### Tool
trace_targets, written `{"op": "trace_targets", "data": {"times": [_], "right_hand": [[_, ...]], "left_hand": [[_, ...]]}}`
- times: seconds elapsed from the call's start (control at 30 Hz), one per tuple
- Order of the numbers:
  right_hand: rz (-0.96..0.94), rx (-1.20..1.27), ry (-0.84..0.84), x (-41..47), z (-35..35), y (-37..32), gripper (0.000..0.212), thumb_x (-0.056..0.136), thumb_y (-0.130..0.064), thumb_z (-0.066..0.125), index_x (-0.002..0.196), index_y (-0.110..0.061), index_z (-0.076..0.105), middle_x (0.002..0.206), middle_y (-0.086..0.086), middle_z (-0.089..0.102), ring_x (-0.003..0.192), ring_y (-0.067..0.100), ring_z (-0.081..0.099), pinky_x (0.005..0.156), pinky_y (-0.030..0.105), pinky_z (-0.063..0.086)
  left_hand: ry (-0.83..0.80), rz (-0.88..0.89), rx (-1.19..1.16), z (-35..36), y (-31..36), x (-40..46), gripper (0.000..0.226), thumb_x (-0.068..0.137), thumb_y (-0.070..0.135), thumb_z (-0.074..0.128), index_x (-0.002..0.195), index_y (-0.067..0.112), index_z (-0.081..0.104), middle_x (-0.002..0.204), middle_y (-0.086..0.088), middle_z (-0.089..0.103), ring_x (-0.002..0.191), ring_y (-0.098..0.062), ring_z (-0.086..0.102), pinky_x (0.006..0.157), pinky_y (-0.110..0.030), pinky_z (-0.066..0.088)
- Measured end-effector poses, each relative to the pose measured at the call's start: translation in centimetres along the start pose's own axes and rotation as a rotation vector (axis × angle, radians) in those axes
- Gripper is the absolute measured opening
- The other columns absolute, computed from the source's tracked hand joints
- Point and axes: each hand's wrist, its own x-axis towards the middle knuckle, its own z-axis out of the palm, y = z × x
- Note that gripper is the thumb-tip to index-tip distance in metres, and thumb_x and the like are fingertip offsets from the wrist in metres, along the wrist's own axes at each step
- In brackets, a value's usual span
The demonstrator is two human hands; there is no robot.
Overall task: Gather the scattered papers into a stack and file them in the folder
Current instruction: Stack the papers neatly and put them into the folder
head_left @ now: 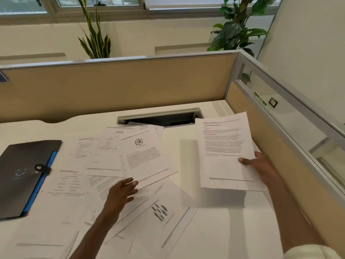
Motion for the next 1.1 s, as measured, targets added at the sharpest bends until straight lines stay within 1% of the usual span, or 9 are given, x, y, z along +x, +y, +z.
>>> {"op": "trace_targets", "data": {"times": [0.07, 0.13, 0.27, 0.37, 0.53, 0.67, 0.77, 0.93, 1.1], "right_hand": [[0.102, -0.173, 0.04, 0.2, 0.4, 0.7, 0.069, 0.071, -0.029, 0.085, 0.129, -0.006, 0.054, 0.128, 0.014, 0.062, 0.105, 0.03, 0.061, 0.075, 0.034, 0.049], [0.129, -0.383, 0.134, 0.0, 1.7, 1.6, 0.085, 0.074, -0.036, 0.082, 0.139, -0.002, 0.04, 0.139, 0.019, 0.05, 0.124, 0.037, 0.051, 0.093, 0.042, 0.045], [-0.055, -0.448, 0.28, -3.3, 7.4, 1.4, 0.064, 0.078, -0.025, 0.078, 0.128, -0.001, 0.048, 0.126, 0.029, 0.055, 0.121, 0.044, 0.05, 0.1, 0.047, 0.041], [-0.279, -0.437, 0.207, -5.8, 12.9, 1.0, 0.044, 0.078, -0.01, 0.076, 0.116, 0.003, 0.057, 0.113, 0.028, 0.061, 0.111, 0.042, 0.055, 0.095, 0.044, 0.043], [-0.328, -0.515, -0.077, -7.3, 20.3, -0.8, 0.054, 0.083, -0.02, 0.073, 0.129, -0.002, 0.052, 0.129, 0.02, 0.057, 0.121, 0.037, 0.051, 0.1, 0.039, 0.039], [-0.326, -0.856, -0.308, -7.0, 25.0, -2.1, 0.074, 0.092, -0.049, 0.055, 0.151, -0.019, 0.023, 0.158, 0.015, 0.022, 0.144, 0.035, 0.024, 0.114, 0.047, 0.026], [-0.349, -1.043, -0.378, -7.5, 28.1, -2.4, 0.07, 0.09, -0.059, 0.048, 0.15, -0.03, 0.026, 0.161, 0.012, 0.009, 0.146, 0.036, 0.013, 0.115, 0.051, 0.024], [-0.454, -0.906, -0.211, -9.5, 31.3, -1.6, 0.051, 0.085, -0.039, 0.066, 0.128, -0.015, 0.054, 0.145, 0.015, 0.037, 0.133, 0.032, 0.034, 0.105, 0.042, 0.036], [-0.385, -0.719, -0.206, -9.1, 31.9, -2.4, 0.05, 0.073, -0.017, 0.082, 0.115, 0.001, 0.061, 0.126, 0.016, 0.046, 0.117, 0.032, 0.047, 0.1, 0.035, 0.041]], "left_hand": [[0.129, -0.021, 0.01, -2.3, -1.2, 0.1, 0.032, 0.087, 0.018, 0.071, 0.118, 0.012, 0.065, 0.102, -0.009, 0.075, 0.098, -0.028, 0.07, 0.082, -0.041, 0.054], [0.27, -0.036, 0.032, -4.5, -2.2, 0.1, 0.033, 0.085, 0.016, 0.073, 0.117, 0.008, 0.066, 0.105, -0.011, 0.072, 0.101, -0.029, 0.068, 0.082, -0.04, 0.054], [0.562, -0.053, 0.185, -8.1, -3.8, -1.1, 0.041, 0.083, 0.02, 0.074, 0.121, 0.008, 0.063, 0.119, -0.011, 0.068, 0.113, -0.029, 0.062, 0.099, -0.037, 0.045], [0.658, -0.076, 0.259, -10.0, -4.7, -2.2, 0.052, 0.082, 0.019, 0.075, 0.128, 0.005, 0.056, 0.128, -0.014, 0.062, 0.119, -0.032, 0.057, 0.099, -0.04, 0.042], [0.6, -0.061, 0.358, -11.4, -5.2, -2.8, 0.058, 0.081, 0.018, 0.077, 0.132, 0.004, 0.052, 0.133, -0.019, 0.058, 0.124, -0.035, 0.053, 0.102, -0.043, 0.04], [0.502, -0.036, 0.344, -10.6, -4.9, -2.6, 0.062, 0.083, 0.019, 0.076, 0.136, 0.004, 0.049, 0.135, -0.019, 0.057, 0.124, -0.034, 0.053, 0.104, -0.044, 0.04], [0.498, -0.053, 0.307, -9.9, -4.3, -2.2, 0.065, 0.083, 0.022, 0.075, 0.14, 0.005, 0.046, 0.137, -0.02, 0.055, 0.127, -0.034, 0.051, 0.105, -0.044, 0.039], [0.481, -0.128, 0.183, -9.6, -3.0, -0.5, 0.072, 0.082, 0.022, 0.076, 0.141, 0.004, 0.04, 0.137, -0.018, 0.055, 0.121, -0.031, 0.056, 0.1, -0.038, 0.042], [0.479, -0.237, -0.037, -10.3, -1.5, 1.3, 0.071, 0.08, 0.017, 0.078, 0.139, 0.004, 0.042, 0.132, -0.015, 0.06, 0.11, -0.03, 0.061, 0.089, -0.036, 0.047]]}}
